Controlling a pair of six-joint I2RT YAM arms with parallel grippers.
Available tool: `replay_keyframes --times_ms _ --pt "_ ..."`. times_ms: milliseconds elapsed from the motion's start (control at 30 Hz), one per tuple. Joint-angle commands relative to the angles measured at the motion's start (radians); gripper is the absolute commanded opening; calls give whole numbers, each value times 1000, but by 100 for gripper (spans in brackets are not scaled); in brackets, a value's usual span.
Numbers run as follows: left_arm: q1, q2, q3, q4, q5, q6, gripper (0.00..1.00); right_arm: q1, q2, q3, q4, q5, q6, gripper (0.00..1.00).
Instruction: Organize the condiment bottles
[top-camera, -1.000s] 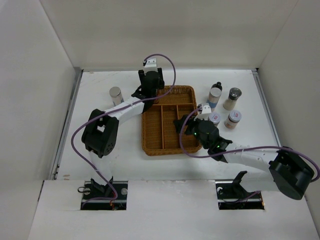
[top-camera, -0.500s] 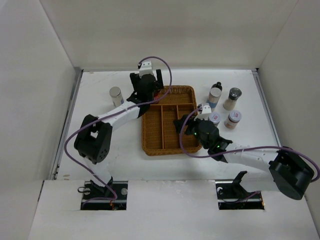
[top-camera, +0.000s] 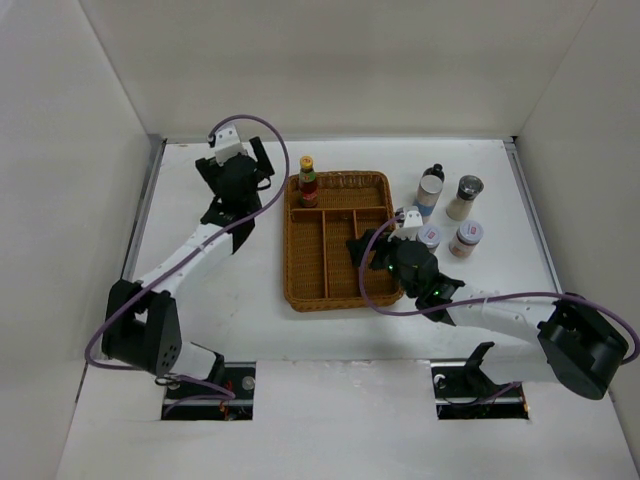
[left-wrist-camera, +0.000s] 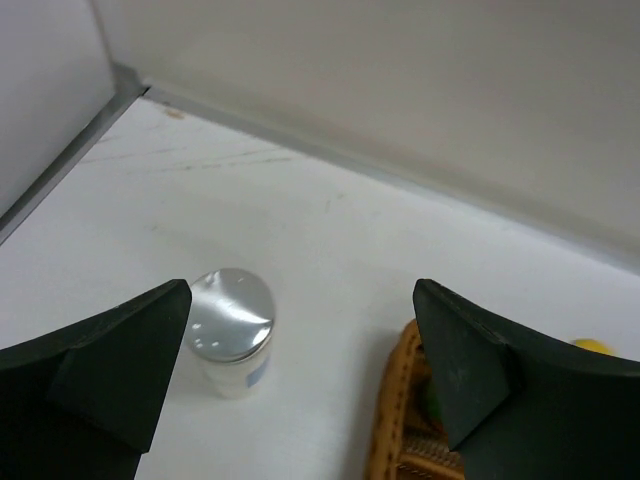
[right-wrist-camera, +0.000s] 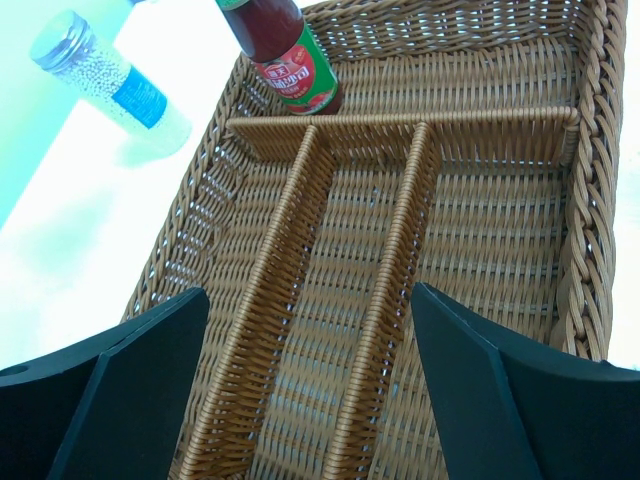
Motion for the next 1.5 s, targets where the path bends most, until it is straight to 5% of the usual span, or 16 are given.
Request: replay_keyframes --times_ms 0,400,500,600,700,1033,1200,1467 --pt "44 34 -37 -95 -23 -30 96 -8 0 3 41 -7 7 90" --pt "151 228 42 -80 12 -17 84 -8 13 8 41 -13 7 92" --pt "168 268 68 -80 47 -17 73 -8 21 8 41 -13 8 92" --pt "174 265 62 -70 41 -20 41 -8 16 8 41 -13 7 92" --pt "150 152 -16 -18 -9 -17 28 -8 12 5 41 -13 10 92" --pt "-189 -294 -204 -63 -62 -20 27 -14 10 -3 56 -8 15 91" --pt "-307 -241 -167 -28 -45 -30 27 -23 -11 -17 64 4 16 91" --pt "-327 -40 -130 89 33 -30 28 -61 -79 -55 76 16 35 91"
